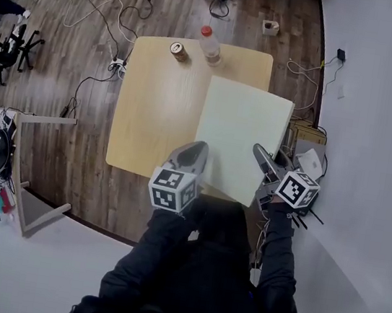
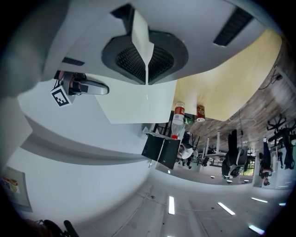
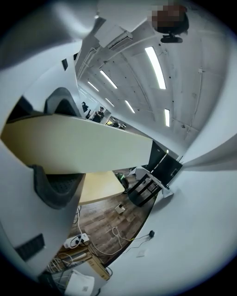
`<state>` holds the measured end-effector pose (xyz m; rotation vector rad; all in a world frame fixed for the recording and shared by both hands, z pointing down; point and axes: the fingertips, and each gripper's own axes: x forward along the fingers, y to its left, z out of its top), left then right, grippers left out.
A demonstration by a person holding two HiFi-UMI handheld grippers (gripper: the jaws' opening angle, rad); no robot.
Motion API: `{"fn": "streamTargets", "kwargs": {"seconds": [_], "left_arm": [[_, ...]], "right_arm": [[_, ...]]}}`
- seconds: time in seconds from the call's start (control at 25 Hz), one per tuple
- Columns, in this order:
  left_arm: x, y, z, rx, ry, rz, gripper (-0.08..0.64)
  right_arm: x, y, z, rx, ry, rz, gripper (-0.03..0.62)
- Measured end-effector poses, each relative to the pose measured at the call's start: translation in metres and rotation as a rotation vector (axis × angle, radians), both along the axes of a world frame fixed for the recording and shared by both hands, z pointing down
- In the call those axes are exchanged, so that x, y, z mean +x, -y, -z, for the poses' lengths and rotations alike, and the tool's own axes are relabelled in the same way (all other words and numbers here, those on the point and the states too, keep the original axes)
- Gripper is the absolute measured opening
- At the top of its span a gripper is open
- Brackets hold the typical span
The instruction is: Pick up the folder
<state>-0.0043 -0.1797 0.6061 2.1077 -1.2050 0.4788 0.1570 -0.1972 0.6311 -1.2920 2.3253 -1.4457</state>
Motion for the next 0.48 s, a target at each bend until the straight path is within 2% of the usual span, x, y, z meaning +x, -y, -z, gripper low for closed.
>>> {"fn": "streamTargets", "kwargs": {"seconds": [0.24,0.48], "left_arm": [[-0.029,0.005,0.061,0.103,-0.022,0.044,0.044],[-0.067,0.011,0.111,0.198,-0.041,0.117,0.044]], "right_arm": [[-0.034,-0.002,0.080,0.149,-0.150,0.049,0.290],[-0.078,-0.001,0.157,0.274,-0.206,0.059,0.290]]}}
